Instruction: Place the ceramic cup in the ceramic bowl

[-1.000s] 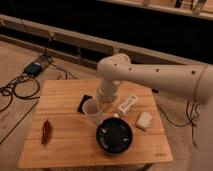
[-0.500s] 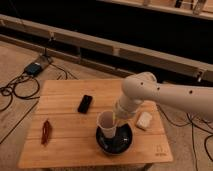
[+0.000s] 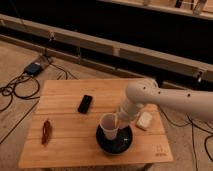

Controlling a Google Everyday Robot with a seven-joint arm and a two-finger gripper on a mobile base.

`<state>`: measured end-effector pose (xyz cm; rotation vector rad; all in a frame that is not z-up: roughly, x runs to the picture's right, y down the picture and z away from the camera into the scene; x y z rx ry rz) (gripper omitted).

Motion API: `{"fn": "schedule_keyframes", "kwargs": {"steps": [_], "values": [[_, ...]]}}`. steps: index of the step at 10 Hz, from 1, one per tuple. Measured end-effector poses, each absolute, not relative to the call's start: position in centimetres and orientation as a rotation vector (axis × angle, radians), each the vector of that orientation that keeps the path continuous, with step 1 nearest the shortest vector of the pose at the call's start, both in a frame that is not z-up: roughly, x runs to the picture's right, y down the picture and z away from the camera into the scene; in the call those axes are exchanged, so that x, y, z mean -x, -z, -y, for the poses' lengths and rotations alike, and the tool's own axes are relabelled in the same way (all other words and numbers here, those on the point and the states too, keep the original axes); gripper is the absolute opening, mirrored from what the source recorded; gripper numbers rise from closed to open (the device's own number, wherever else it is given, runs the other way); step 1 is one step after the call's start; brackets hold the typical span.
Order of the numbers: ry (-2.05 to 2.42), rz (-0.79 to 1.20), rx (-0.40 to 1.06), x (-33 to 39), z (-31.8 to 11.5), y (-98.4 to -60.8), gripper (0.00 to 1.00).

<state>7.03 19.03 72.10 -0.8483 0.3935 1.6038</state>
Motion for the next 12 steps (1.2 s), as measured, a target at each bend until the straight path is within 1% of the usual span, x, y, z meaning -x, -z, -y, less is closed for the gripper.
{"fn": "schedule_keyframes", "kwargs": {"steps": [4, 5, 7, 8, 9, 10, 12], "values": [[-1.6, -0.397, 0.862, -7.9, -20.2, -74.0, 0.01], [-1.6, -0.4, 0.858, -8.1, -20.2, -74.3, 0.05], [-1.602, -0.399, 0.854, -8.3, -20.2, -74.7, 0.27], [-1.603, -0.397, 0.851, -8.3, -20.1, -74.8, 0.35], [-1.604, -0.395, 0.85, -8.3, -20.1, -74.8, 0.45], [-1.605, -0.394, 0.85, -8.3, -20.1, -74.8, 0.52], [-1.605, -0.394, 0.85, -8.3, -20.1, -74.8, 0.53]]}}
